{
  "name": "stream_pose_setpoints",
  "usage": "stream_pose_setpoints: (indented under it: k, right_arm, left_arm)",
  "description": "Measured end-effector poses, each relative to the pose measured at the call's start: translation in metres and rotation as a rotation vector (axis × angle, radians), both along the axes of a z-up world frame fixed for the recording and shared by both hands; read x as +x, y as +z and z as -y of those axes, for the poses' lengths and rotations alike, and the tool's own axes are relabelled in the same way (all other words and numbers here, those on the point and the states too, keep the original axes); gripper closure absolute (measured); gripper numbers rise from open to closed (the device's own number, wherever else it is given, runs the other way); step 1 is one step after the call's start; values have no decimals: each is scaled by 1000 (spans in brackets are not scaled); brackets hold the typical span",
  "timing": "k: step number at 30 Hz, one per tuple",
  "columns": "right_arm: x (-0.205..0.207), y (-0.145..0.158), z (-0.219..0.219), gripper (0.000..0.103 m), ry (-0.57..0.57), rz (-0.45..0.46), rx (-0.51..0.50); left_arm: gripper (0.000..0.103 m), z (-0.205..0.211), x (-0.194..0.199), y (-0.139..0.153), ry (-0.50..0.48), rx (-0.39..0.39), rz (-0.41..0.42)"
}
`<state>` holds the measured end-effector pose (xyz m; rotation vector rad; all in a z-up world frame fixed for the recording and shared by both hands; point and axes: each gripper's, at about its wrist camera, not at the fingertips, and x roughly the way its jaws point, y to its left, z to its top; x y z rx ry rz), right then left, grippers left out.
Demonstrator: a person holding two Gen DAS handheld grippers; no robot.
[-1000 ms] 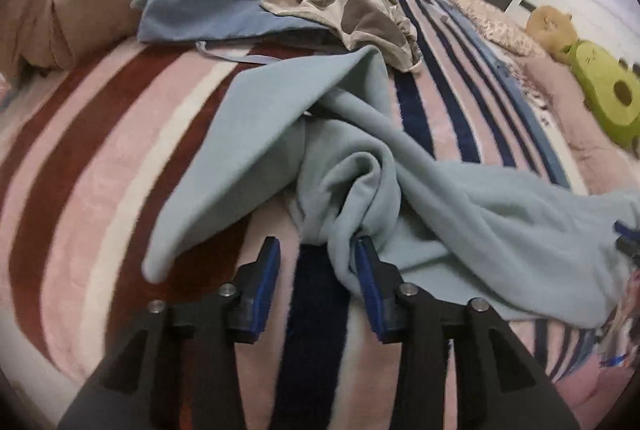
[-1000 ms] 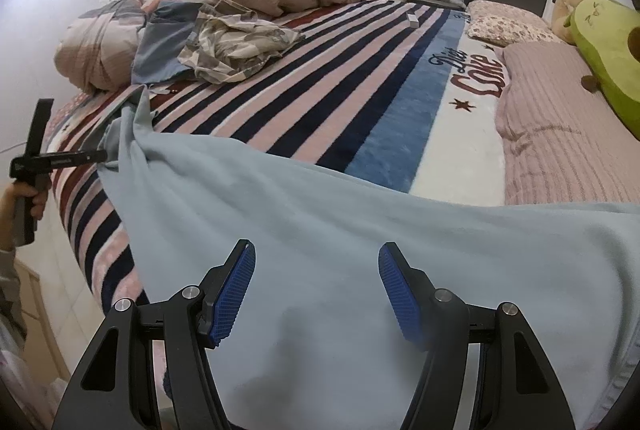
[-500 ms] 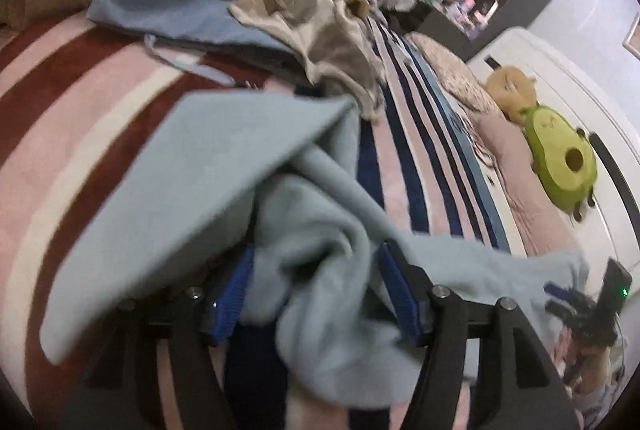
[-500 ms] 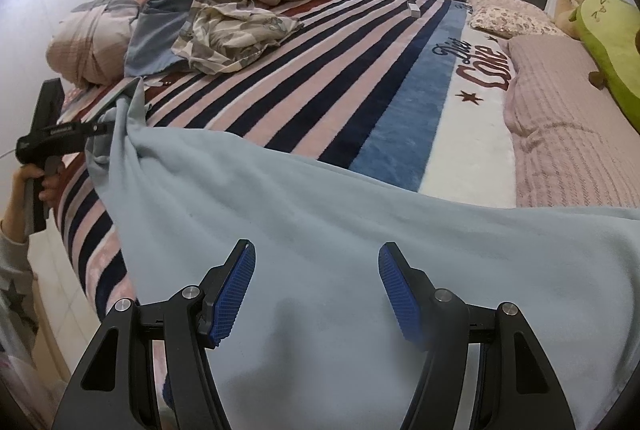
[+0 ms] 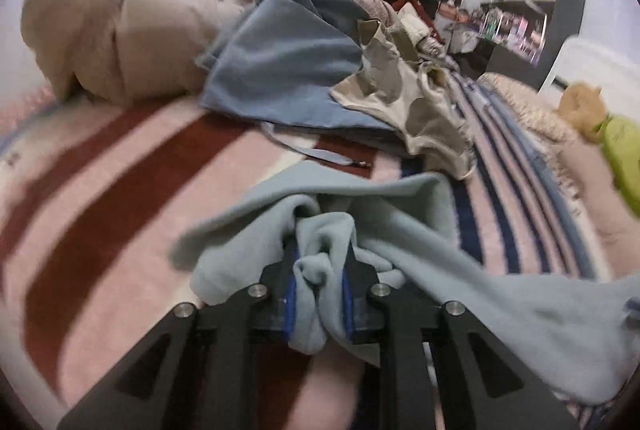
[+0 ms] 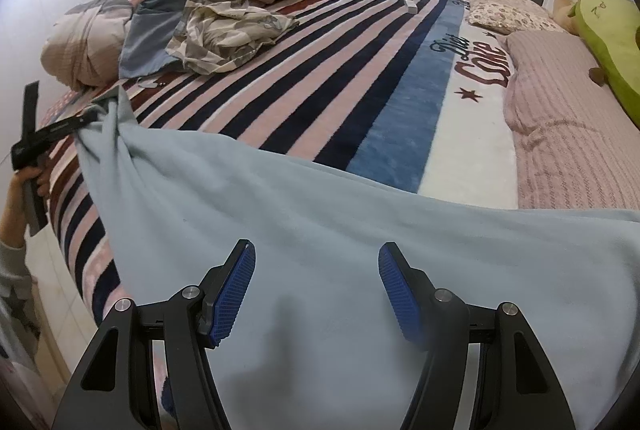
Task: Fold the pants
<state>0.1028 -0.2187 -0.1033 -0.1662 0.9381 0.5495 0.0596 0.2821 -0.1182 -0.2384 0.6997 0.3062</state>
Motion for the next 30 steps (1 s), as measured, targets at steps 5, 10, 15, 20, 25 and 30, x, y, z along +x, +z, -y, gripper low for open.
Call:
stream_pose_setpoints:
  k: [5, 10, 15, 20, 25, 30]
  right_arm:
    - [-2, 2, 0, 43, 4, 4, 10]
    - [-4, 3, -1, 43, 13, 9, 9]
    - [-4, 2, -4, 43, 19, 8, 21]
    - [-6, 3, -8, 43, 31, 10, 11]
    - [-4, 4, -8, 43, 25, 11, 24]
    - [-6, 5, -8, 43, 28, 16, 21]
  left_arm:
    - [77, -13, -13, -8, 121, 84, -82]
    - [70, -43, -41, -9, 200, 46, -103]
    - [62, -41, -51, -20, 104, -50, -149]
    - [58, -20, -60, -31, 1, -115, -188]
    - [45, 2, -57, -32, -97, -74, -204]
    - [46, 4, -40, -35, -57, 10, -209]
